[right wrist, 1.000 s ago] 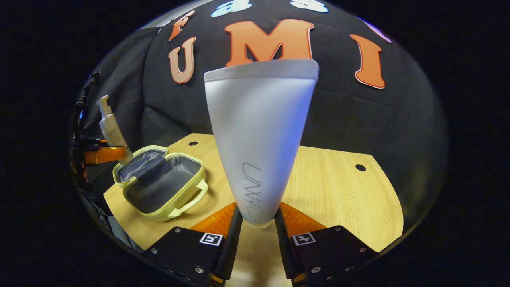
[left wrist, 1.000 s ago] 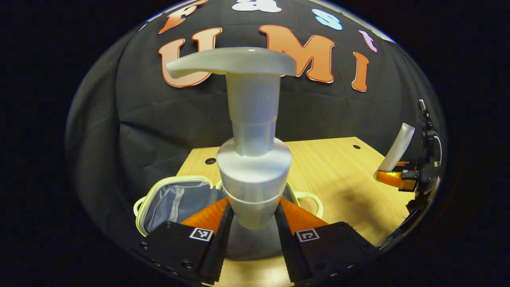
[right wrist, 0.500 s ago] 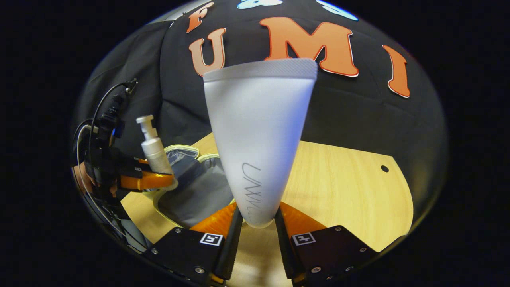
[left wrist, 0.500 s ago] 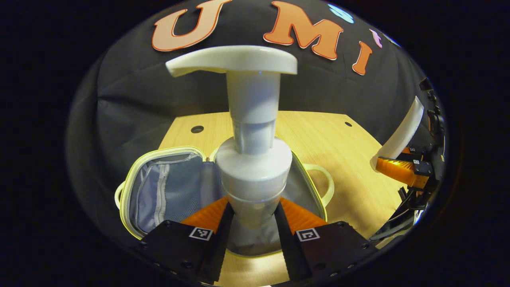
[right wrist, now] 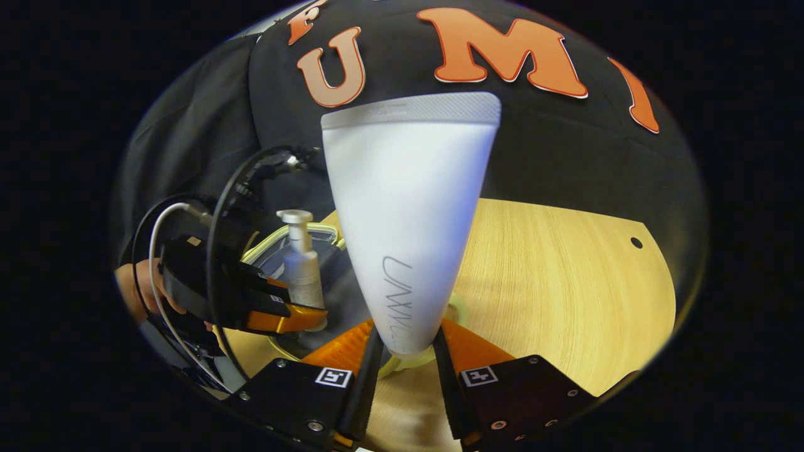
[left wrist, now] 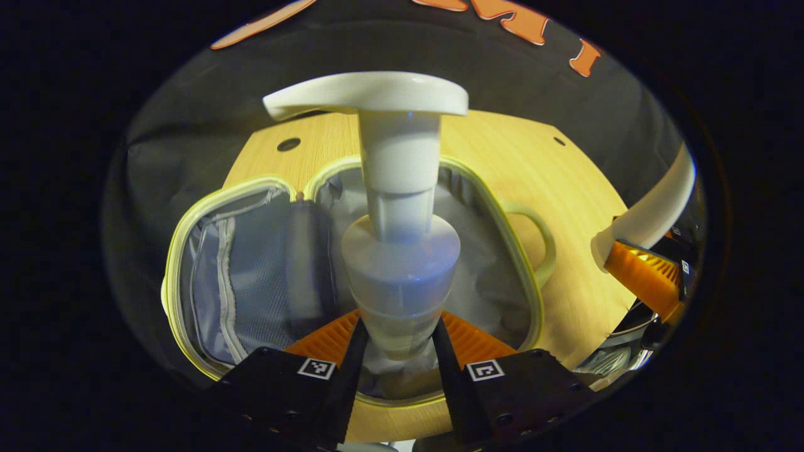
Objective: First open the suitcase, pack the skin care products into it, and then close the suitcase.
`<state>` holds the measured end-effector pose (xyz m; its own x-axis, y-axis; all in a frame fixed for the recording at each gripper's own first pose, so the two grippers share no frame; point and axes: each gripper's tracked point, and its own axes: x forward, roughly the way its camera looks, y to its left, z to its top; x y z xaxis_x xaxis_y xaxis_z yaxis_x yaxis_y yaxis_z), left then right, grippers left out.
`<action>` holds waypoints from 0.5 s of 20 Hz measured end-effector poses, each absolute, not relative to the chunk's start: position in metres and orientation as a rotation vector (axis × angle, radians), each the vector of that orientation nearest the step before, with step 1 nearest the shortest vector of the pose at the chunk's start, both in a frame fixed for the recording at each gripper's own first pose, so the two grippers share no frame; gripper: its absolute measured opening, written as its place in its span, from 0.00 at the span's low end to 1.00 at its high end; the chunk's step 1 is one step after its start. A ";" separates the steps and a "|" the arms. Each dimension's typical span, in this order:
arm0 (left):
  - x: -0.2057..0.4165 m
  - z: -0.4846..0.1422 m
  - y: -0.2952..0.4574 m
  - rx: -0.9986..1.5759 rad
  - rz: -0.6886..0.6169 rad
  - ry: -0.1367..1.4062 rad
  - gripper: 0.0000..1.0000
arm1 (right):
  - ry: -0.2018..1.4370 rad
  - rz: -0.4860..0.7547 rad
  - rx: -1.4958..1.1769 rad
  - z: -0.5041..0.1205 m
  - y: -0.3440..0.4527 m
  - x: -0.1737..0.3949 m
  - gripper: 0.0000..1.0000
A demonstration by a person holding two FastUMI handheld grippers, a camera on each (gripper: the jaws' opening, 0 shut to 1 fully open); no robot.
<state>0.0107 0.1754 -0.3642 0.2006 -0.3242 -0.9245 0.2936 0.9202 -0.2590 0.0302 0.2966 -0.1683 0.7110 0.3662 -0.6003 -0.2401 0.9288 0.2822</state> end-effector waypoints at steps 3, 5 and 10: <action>0.001 -0.376 0.179 -0.003 -0.378 1.445 0.61 | 0.739 0.354 0.214 -0.176 0.311 0.030 0.49; 0.005 -0.383 0.177 0.011 -0.367 1.477 0.61 | 0.755 0.357 0.218 -0.181 0.315 0.031 0.49; 0.010 -0.386 0.179 -0.004 -0.297 1.453 0.66 | 0.809 0.372 0.246 -0.192 0.320 0.035 0.49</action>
